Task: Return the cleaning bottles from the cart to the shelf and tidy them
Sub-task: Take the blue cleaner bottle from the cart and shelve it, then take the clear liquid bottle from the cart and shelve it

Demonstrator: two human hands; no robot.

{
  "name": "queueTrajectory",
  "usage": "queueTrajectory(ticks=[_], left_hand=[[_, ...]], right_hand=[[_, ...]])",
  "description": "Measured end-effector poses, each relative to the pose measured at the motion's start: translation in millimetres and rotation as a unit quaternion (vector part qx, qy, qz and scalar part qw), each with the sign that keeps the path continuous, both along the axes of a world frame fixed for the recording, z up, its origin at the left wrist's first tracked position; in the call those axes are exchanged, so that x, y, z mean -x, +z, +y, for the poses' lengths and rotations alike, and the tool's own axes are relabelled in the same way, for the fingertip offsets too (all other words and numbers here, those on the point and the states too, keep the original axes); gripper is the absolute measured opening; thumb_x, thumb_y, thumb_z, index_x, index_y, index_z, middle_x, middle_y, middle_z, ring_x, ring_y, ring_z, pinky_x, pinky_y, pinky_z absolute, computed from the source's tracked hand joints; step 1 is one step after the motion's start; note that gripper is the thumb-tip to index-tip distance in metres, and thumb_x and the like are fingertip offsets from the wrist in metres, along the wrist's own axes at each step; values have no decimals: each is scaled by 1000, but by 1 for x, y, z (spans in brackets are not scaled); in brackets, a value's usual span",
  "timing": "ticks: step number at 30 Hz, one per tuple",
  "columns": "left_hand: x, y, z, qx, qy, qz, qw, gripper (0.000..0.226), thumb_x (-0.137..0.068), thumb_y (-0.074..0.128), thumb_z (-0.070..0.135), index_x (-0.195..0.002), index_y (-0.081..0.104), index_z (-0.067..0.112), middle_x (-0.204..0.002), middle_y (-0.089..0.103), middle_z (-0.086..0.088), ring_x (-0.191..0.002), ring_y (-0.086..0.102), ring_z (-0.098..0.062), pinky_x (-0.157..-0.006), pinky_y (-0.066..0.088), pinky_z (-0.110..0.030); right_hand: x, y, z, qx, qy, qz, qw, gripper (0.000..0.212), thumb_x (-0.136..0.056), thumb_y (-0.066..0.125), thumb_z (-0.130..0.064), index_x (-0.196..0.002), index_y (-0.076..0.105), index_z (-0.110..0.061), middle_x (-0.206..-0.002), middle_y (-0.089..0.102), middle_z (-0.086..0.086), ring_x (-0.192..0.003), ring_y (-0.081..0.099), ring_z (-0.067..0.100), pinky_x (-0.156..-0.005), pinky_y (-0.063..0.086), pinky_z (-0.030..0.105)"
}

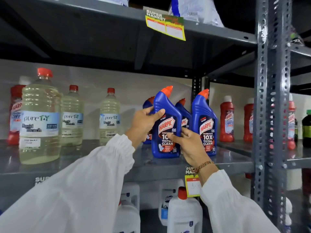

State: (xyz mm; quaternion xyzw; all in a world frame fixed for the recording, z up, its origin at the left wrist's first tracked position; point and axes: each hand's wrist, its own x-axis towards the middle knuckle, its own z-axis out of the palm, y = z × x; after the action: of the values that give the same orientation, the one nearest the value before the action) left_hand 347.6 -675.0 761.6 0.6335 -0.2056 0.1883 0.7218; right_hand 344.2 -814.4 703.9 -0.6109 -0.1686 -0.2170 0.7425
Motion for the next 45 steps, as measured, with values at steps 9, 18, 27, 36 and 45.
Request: queueTrajectory(ticks=[9, 18, 27, 36, 45], left_hand=[[27, -26, 75, -5, 157, -103, 982, 17, -89, 58, 35, -99, 63, 23, -94, 67, 4, -89, 65, -13, -77, 52, -27], [188, -139, 352, 62, 495, -295, 815, 9, -92, 47, 17, -86, 53, 21, -53, 61, 10, -51, 62, -9, -51, 45, -19], [396, -386, 672, 62, 715, 160, 678, 17, -92, 51, 12, -80, 56, 22, -64, 63, 4, -49, 57, 5, -52, 43, -13], [514, -676, 730, 236, 522, 630, 525, 16, -86, 57, 24, -89, 61, 9, -82, 64, -21, -79, 58, -25, -71, 46, -31], [501, -743, 718, 186, 485, 732, 442, 77, -76, 64, 55, -119, 52, -8, -114, 62, -30, -105, 60, -42, -74, 44, -34]], right_hand=[[41, -23, 99, 172, -397, -332, 838, 28, -68, 69, 1, -96, 68, -3, -97, 70, 13, -94, 62, 34, -88, 41, 29], [116, -108, 394, 162, -96, -465, 865, 11, -69, 61, 6, -71, 68, -2, -75, 70, 11, -87, 54, 25, -86, 44, 33], [291, -354, 718, 410, 372, -286, 782, 17, -69, 51, -10, -69, 68, -8, -70, 68, 13, -77, 63, 34, -74, 45, 35], [395, -613, 809, 762, 532, 98, 355, 55, -76, 68, -34, -123, 56, -8, -124, 63, 17, -112, 61, 33, -90, 51, 35], [426, -676, 789, 744, 432, 238, 451, 94, -78, 71, -34, -145, 11, -7, -133, 48, 23, -117, 52, 38, -94, 44, 41]])
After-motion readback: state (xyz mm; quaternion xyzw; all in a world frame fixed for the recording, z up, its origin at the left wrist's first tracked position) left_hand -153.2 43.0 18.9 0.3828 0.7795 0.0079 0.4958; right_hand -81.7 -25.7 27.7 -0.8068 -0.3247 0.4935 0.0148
